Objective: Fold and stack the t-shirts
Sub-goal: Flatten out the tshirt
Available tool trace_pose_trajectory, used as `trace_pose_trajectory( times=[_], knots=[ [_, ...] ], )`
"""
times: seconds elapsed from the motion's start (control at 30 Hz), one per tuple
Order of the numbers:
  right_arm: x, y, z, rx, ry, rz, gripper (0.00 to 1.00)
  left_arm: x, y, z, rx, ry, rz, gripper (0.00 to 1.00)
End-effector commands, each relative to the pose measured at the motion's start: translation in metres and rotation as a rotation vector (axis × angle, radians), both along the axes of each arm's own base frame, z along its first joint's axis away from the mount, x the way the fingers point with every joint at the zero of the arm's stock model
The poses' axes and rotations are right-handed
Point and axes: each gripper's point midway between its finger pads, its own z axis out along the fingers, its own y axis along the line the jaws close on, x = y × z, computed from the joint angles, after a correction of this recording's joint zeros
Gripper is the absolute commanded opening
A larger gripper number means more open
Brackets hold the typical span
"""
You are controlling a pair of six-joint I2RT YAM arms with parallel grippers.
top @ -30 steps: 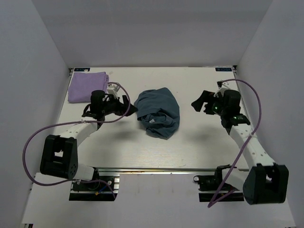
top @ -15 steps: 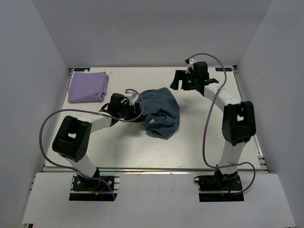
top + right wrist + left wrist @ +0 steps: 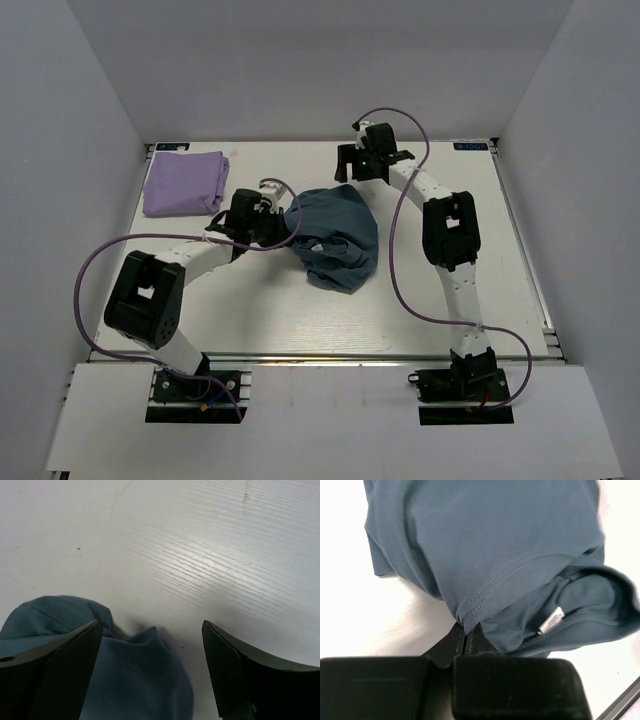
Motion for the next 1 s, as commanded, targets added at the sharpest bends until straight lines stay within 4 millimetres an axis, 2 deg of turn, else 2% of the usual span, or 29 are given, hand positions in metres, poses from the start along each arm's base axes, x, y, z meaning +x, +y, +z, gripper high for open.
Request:
trace_pose_trajectory(
  times=[0.0, 0.03, 0.1, 0.17, 0.2, 0.27, 0.3, 0.33, 0.37, 0.4, 0.43, 0.47, 0.5, 0.53, 0.57, 0.6, 0.63, 0.67, 0.7, 0.73, 0.77, 0.8, 0.83, 0.87, 0.9, 0.93, 0.97],
  knots=[
    [0.006, 0.018, 0.001, 0.038, -0.008, 0.037, 0.86, 0.000, 0.008, 0.033, 0.012, -0.075, 0.031, 0.00],
    [0.005, 0.022, -0.002, 0.043, -0.006, 0.043, 0.84, -0.001, 0.008, 0.032, 0.015, -0.066, 0.031, 0.00],
    [0.003, 0.025, -0.012, 0.040, 0.011, 0.038, 0.80, -0.002, 0.010, 0.041, 0.014, -0.087, 0.040, 0.00],
    [0.001, 0.030, -0.015, 0.048, 0.022, 0.037, 0.67, -0.004, 0.011, 0.047, 0.008, -0.101, 0.041, 0.00],
    [0.000, 0.029, -0.017, 0.046, 0.027, 0.041, 0.48, -0.004, 0.014, 0.045, 0.022, -0.100, 0.042, 0.00],
    [0.000, 0.031, -0.012, 0.063, 0.030, 0.027, 0.00, -0.005, 0.014, 0.054, 0.012, -0.122, 0.043, 0.00],
    [-0.002, 0.030, -0.014, 0.062, 0.037, 0.021, 0.00, -0.004, 0.015, 0.058, 0.015, -0.133, 0.052, 0.00],
    [-0.001, 0.027, 0.018, 0.093, -0.025, 0.005, 0.00, -0.004, 0.019, 0.067, 0.022, -0.147, 0.069, 0.00],
    [0.001, 0.029, 0.032, 0.105, -0.063, 0.000, 0.00, -0.004, 0.022, 0.069, 0.029, -0.150, 0.079, 0.00],
    [-0.004, 0.028, 0.023, 0.097, -0.043, 0.000, 0.00, -0.003, 0.024, 0.069, 0.038, -0.153, 0.091, 0.00],
    [-0.005, 0.023, 0.071, 0.120, -0.131, -0.007, 0.00, -0.001, 0.027, 0.083, 0.041, -0.176, 0.110, 0.00],
    [-0.007, 0.020, 0.086, 0.121, -0.164, -0.012, 0.00, 0.000, 0.034, 0.087, 0.066, -0.194, 0.137, 0.00],
    [-0.007, 0.016, 0.103, 0.124, -0.205, -0.022, 0.00, 0.002, 0.038, 0.100, 0.068, -0.222, 0.158, 0.00],
    [-0.017, -0.001, 0.145, 0.117, -0.277, -0.075, 0.00, 0.004, 0.042, 0.113, 0.070, -0.254, 0.184, 0.00],
    [-0.019, -0.008, 0.161, 0.120, -0.316, -0.105, 0.00, 0.002, 0.052, 0.131, 0.076, -0.301, 0.229, 0.00],
    [-0.028, -0.021, 0.197, 0.136, -0.373, -0.143, 0.00, 0.003, 0.057, 0.148, 0.069, -0.343, 0.256, 0.00],
    [-0.030, -0.044, 0.188, 0.081, -0.371, -0.249, 0.00, 0.003, 0.063, 0.163, 0.069, -0.375, 0.286, 0.00],
    [-0.040, -0.055, 0.217, 0.100, -0.414, -0.300, 0.00, 0.003, 0.075, 0.174, 0.089, -0.407, 0.346, 0.00],
    [-0.053, -0.071, 0.239, 0.103, -0.452, -0.345, 0.00, -0.002, 0.083, 0.194, 0.079, -0.450, 0.379, 0.00],
    [-0.057, -0.090, 0.240, 0.062, -0.468, -0.428, 0.00, 0.000, 0.098, 0.214, 0.089, -0.487, 0.444, 0.00],
    [-0.079, -0.105, 0.288, 0.097, -0.551, -0.458, 0.00, -0.004, 0.104, 0.221, 0.093, -0.487, 0.472, 0.00],
    [-0.086, -0.117, 0.289, 0.080, -0.560, -0.504, 0.00, -0.006, 0.109, 0.232, 0.093, -0.506, 0.497, 0.00],
    [-0.093, -0.128, 0.298, 0.070, -0.582, -0.542, 0.00, -0.011, 0.115, 0.255, 0.073, -0.550, 0.524, 0.00],
    [-0.114, -0.143, 0.327, 0.091, -0.638, -0.575, 0.00, -0.013, 0.123, 0.263, 0.084, -0.562, 0.562, 0.00],
    [-0.124, -0.151, 0.339, 0.085, -0.668, -0.594, 0.00, -0.017, 0.129, 0.281, 0.077, -0.597, 0.581, 0.00],
    [-0.144, -0.172, 0.365, 0.095, -0.725, -0.663, 0.00, -0.022, 0.136, 0.297, 0.064, -0.631, 0.615, 0.00],
    [-0.144, -0.178, 0.365, 0.079, -0.729, -0.686, 0.00, -0.025, 0.137, 0.308, 0.048, -0.652, 0.620, 0.00]
  ],
)
